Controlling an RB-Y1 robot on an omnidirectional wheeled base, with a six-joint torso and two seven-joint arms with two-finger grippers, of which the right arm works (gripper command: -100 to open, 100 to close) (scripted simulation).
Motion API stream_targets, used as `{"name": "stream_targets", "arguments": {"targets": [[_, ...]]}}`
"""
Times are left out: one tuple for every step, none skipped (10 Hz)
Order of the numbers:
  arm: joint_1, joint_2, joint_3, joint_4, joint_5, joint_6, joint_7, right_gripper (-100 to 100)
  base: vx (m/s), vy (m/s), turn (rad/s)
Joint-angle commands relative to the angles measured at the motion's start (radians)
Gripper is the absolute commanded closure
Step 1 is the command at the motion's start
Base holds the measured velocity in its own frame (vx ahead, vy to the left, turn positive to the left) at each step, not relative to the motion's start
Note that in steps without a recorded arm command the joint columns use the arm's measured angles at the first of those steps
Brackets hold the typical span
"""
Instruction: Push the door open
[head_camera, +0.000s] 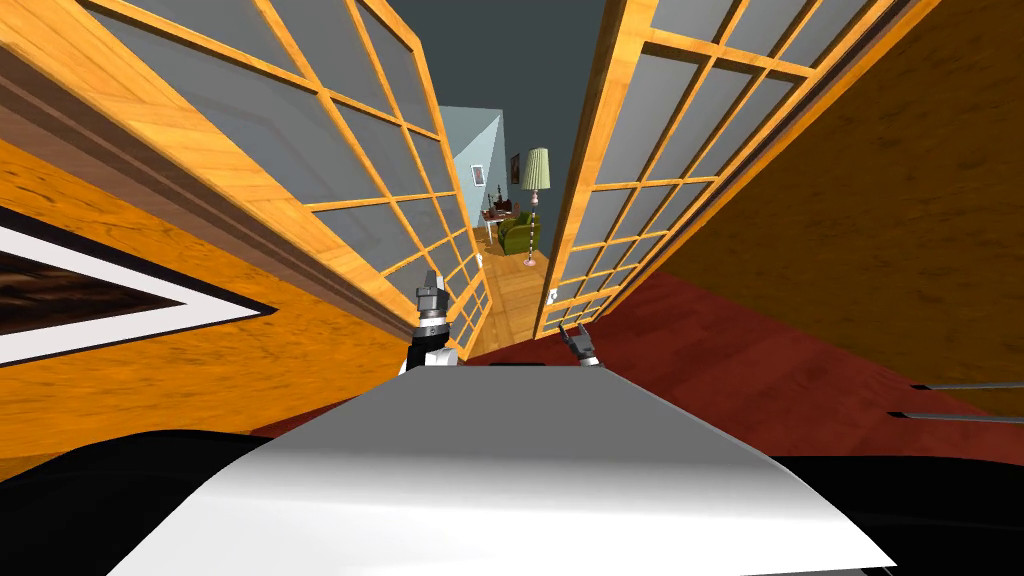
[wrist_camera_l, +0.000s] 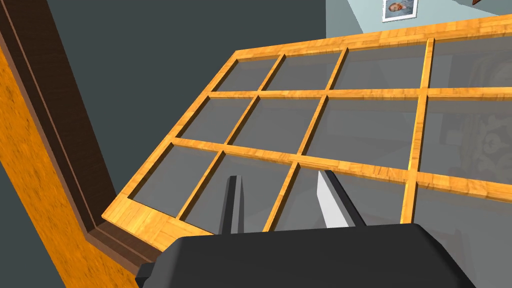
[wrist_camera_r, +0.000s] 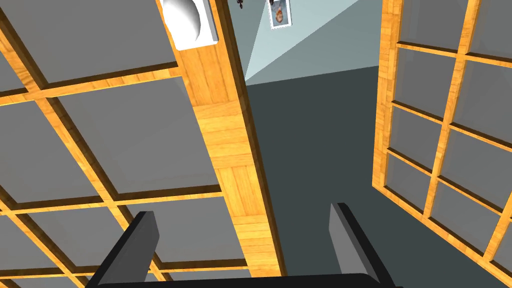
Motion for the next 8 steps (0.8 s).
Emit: {"name": "stream_targets", "arguments": {"targets": [[-0.002,0.008,-0.008,0.027,0.019,-0.012,0.032,-100,0.076,-0.094,0.083],[-0.005,0.016,-0.015,0.053,0.034,-0.022,0.057,-100,0.102,-0.110,0.101],[-0.006,0.020,-0.019,0.065,0.042,-0.027,0.070,-100,0.111,-0.104,0.072],[-0.008,0.028,-0.026,0.091,0.058,-0.037,0.095,-100,0.105,-0.104,0.075],[-0.009,0.033,-0.029,0.103,0.065,-0.042,0.107,-100,0.094,-0.098,0.071],[-0.011,0.041,-0.035,0.123,0.078,-0.050,0.128,-100,0.099,-0.081,0.064],[-0.013,0.049,-0.041,0.143,0.090,-0.058,0.148,-100,0.118,-0.101,0.079],[-0.015,0.058,-0.047,0.163,0.102,-0.066,0.168,-100,0.110,-0.129,0.088]]}}
